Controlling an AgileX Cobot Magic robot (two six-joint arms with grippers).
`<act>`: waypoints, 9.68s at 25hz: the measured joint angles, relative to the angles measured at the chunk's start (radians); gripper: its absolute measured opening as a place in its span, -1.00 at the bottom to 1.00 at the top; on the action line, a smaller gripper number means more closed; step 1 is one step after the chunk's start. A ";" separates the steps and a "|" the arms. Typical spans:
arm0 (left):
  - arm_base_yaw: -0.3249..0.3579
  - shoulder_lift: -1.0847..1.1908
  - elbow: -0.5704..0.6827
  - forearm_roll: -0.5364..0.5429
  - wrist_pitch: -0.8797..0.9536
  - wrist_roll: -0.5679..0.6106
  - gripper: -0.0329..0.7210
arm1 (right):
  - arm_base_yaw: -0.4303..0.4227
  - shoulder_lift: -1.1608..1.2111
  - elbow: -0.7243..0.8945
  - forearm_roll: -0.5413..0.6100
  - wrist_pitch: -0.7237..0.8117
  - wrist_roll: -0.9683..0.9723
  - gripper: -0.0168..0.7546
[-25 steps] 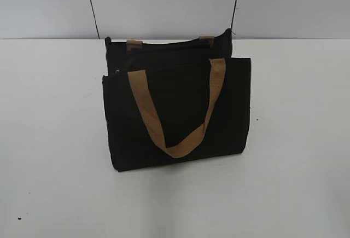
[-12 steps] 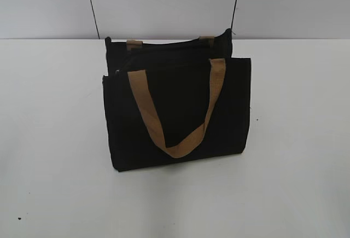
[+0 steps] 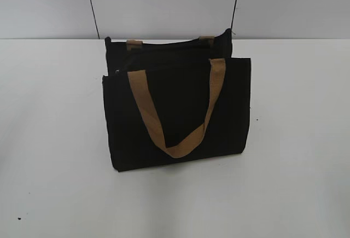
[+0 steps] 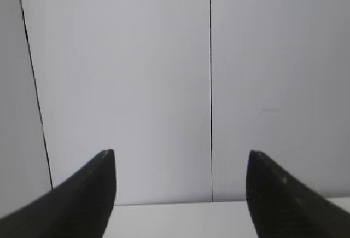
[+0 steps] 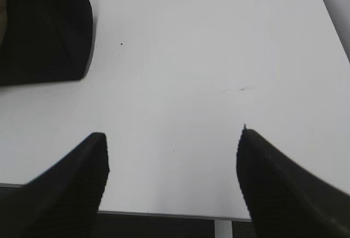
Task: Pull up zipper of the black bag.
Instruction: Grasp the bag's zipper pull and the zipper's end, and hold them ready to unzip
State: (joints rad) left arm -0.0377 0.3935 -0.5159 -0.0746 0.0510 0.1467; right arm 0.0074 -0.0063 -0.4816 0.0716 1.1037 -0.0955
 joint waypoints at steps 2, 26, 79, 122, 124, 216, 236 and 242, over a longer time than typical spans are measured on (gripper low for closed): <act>0.000 0.091 0.040 -0.008 -0.117 0.000 0.58 | 0.000 0.000 0.000 0.000 0.000 0.000 0.49; 0.000 1.209 0.177 0.887 -1.067 -0.490 0.14 | 0.000 0.000 0.000 0.000 0.000 0.000 0.49; -0.109 1.160 -0.191 1.081 -0.743 -0.709 -0.81 | 0.000 0.000 0.000 0.000 0.000 0.000 0.49; -0.109 1.111 -0.190 0.949 -0.750 -0.800 -0.82 | 0.500 1.413 -0.771 -0.049 -0.176 0.175 0.48; -0.109 1.111 -0.190 0.948 -0.762 -0.800 -0.82 | 0.582 1.467 -0.831 -0.050 -0.177 0.263 0.40; -0.111 0.974 -0.190 1.584 -0.691 -1.424 -0.82 | 0.485 1.910 -1.145 0.731 0.016 -0.171 -0.98; -0.070 0.884 -0.190 1.821 -0.679 -1.851 -0.82 | 0.430 1.950 -1.146 0.706 0.072 -0.229 -0.99; -0.070 0.927 -0.189 1.821 -0.637 -1.851 -0.82 | 0.430 1.950 -1.151 0.609 0.075 -0.204 -0.99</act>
State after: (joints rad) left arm -0.1076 1.3209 -0.7051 1.7466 -0.5860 -1.7040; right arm 0.4371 1.9438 -1.6328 0.6809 1.1791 -0.2997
